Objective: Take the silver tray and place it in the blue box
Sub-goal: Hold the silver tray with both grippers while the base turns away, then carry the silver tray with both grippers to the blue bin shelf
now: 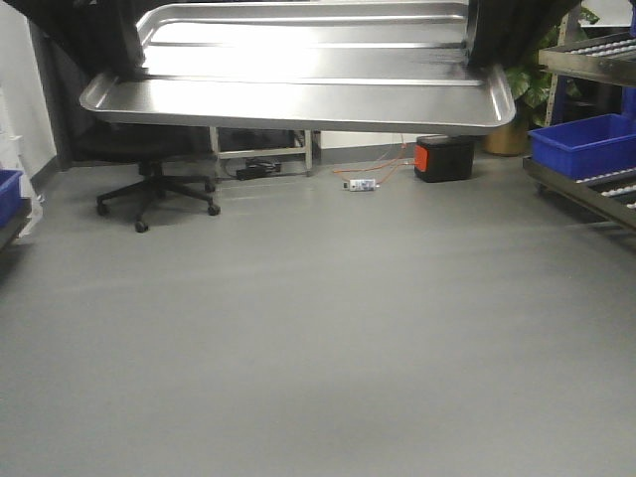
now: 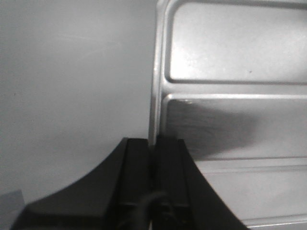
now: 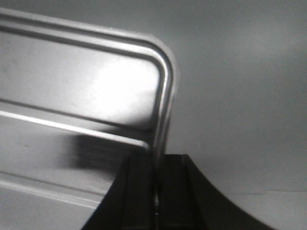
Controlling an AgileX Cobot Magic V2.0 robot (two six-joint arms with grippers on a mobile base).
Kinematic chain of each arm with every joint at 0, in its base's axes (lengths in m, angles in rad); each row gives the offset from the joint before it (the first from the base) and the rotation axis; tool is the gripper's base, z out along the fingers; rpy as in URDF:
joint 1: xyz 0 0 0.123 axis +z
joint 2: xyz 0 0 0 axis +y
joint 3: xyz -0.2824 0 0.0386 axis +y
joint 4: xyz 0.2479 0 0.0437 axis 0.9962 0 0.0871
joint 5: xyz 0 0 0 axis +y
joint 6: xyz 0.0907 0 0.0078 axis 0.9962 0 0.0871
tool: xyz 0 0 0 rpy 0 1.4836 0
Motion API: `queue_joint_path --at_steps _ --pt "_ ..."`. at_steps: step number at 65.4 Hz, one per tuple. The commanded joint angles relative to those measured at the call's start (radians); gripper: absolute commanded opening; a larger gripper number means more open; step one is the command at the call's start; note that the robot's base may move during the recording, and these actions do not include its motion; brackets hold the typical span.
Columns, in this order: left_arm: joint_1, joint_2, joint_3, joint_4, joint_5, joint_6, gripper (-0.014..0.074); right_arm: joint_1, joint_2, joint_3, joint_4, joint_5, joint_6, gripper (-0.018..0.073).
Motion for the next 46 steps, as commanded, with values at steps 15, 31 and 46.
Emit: queue_joint_path --at_steps 15,31,46 --pt "-0.003 -0.044 -0.035 0.04 -0.034 -0.005 -0.0105 -0.003 -0.041 -0.028 -0.048 -0.012 -0.021 0.0059" --pt "-0.003 -0.044 -0.035 0.04 -0.034 -0.005 -0.0105 -0.003 -0.041 -0.028 -0.048 -0.012 -0.021 0.0059" --pt "-0.003 -0.044 -0.035 0.037 -0.034 -0.005 -0.0105 -0.003 -0.041 -0.028 -0.048 -0.012 -0.021 0.0059"
